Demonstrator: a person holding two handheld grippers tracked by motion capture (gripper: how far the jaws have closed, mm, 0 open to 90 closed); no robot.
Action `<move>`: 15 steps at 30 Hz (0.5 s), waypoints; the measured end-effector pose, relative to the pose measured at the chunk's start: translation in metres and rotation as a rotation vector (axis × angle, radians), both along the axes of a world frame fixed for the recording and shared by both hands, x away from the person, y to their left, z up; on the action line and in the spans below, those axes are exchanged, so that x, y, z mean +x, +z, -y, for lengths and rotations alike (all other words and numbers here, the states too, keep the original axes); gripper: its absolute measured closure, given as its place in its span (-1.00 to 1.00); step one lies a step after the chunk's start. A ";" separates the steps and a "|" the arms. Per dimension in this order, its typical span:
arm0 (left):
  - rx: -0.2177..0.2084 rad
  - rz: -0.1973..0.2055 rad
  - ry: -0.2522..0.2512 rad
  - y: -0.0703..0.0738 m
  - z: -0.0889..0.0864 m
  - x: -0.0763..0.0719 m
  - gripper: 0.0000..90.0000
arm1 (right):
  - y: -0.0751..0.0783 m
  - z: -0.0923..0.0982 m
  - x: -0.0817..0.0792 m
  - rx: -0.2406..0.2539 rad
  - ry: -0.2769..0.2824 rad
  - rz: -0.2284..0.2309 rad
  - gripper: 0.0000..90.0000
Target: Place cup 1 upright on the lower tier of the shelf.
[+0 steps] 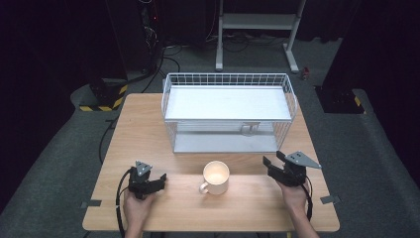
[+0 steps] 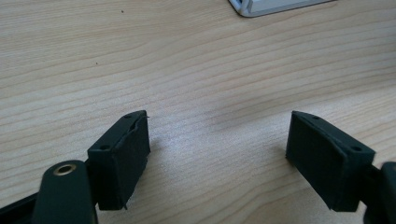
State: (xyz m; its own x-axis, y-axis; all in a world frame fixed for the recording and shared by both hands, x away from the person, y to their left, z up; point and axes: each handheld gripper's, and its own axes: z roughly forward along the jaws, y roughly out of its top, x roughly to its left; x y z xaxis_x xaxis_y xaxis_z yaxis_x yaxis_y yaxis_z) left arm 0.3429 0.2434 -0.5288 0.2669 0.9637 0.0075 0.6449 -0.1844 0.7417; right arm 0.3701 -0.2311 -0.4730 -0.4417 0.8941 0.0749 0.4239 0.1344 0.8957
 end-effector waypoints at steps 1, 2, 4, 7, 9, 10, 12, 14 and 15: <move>0.000 0.000 0.000 0.000 0.000 0.000 -0.52 | 0.000 0.001 -0.001 0.002 0.001 -0.001 -0.12; 0.000 0.000 0.000 0.000 0.000 0.000 -0.52 | -0.001 0.002 -0.003 0.003 0.001 0.000 -0.12; 0.000 -0.001 0.000 0.000 0.000 0.000 -0.52 | -0.001 0.002 -0.004 0.004 0.001 0.000 -0.12; 0.001 0.000 0.001 0.000 0.000 0.000 -0.52 | -0.002 0.004 -0.007 0.005 0.004 -0.001 -0.12; 0.001 0.001 0.000 0.000 0.000 0.000 -0.52 | -0.004 0.004 -0.009 -0.002 0.007 -0.004 -0.13; 0.001 0.000 0.000 0.000 0.000 0.000 -0.52 | -0.006 0.005 -0.012 -0.006 0.005 -0.002 -0.13; 0.001 0.000 0.000 0.000 0.000 0.000 -0.52 | -0.007 0.006 -0.013 -0.006 0.005 -0.006 -0.13; 0.001 0.001 0.000 0.000 0.000 0.000 -0.52 | -0.009 0.008 -0.015 -0.007 0.003 -0.010 -0.13; 0.001 0.001 0.000 0.000 0.000 0.000 -0.52 | -0.010 0.009 -0.016 -0.011 0.003 -0.009 -0.13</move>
State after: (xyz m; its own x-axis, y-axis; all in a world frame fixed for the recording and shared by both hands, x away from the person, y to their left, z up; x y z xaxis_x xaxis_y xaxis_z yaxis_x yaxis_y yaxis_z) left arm 0.3429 0.2433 -0.5288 0.2668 0.9637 0.0089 0.6445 -0.1853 0.7418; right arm 0.3539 -0.2400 -0.4828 -0.4438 0.8935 0.0687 0.4313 0.1458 0.8903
